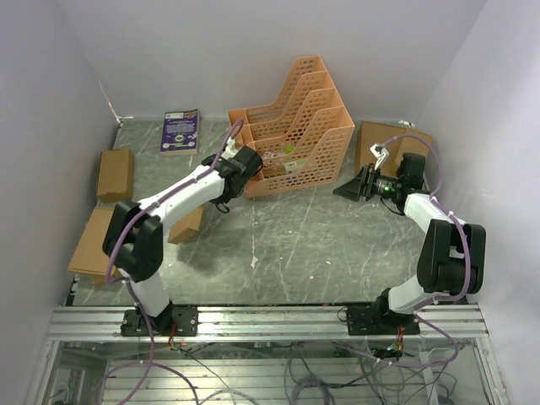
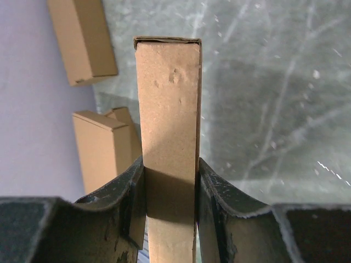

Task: Fold the paper box

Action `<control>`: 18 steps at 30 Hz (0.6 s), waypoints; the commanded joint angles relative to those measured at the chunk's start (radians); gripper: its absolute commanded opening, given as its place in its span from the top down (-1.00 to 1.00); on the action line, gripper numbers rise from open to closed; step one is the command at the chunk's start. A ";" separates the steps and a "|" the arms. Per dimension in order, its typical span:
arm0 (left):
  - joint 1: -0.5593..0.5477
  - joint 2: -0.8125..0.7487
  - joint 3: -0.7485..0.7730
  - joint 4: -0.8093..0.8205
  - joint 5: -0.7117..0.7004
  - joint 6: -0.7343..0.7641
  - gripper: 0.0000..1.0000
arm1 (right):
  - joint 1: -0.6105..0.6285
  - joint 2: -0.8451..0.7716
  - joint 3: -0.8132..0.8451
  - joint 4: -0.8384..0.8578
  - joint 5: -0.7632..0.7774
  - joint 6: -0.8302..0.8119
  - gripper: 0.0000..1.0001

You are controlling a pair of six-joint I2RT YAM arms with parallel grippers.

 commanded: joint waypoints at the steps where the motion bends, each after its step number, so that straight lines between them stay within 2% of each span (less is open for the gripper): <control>1: 0.018 0.093 0.086 0.026 -0.175 0.115 0.50 | -0.016 -0.028 0.001 -0.011 -0.023 -0.015 -0.33; 7: 0.017 0.348 0.118 0.069 -0.186 0.134 0.00 | -0.024 -0.018 0.009 -0.027 -0.039 -0.028 -0.33; 10: 0.017 0.421 0.117 0.093 -0.217 0.124 -0.34 | -0.027 -0.014 0.012 -0.037 -0.047 -0.035 -0.32; 11: 0.018 0.434 0.114 0.105 -0.210 0.125 -0.50 | -0.029 -0.014 0.010 -0.036 -0.049 -0.035 -0.33; 14: 0.012 0.444 0.102 0.130 -0.136 0.135 -0.70 | -0.032 -0.016 0.010 -0.033 -0.053 -0.031 -0.33; 15: 0.006 0.438 0.095 0.141 -0.109 0.143 -0.83 | -0.032 -0.018 0.009 -0.030 -0.053 -0.028 -0.33; 18: -0.023 0.387 0.051 0.176 -0.027 0.163 -0.98 | -0.032 -0.018 0.008 -0.028 -0.054 -0.028 -0.33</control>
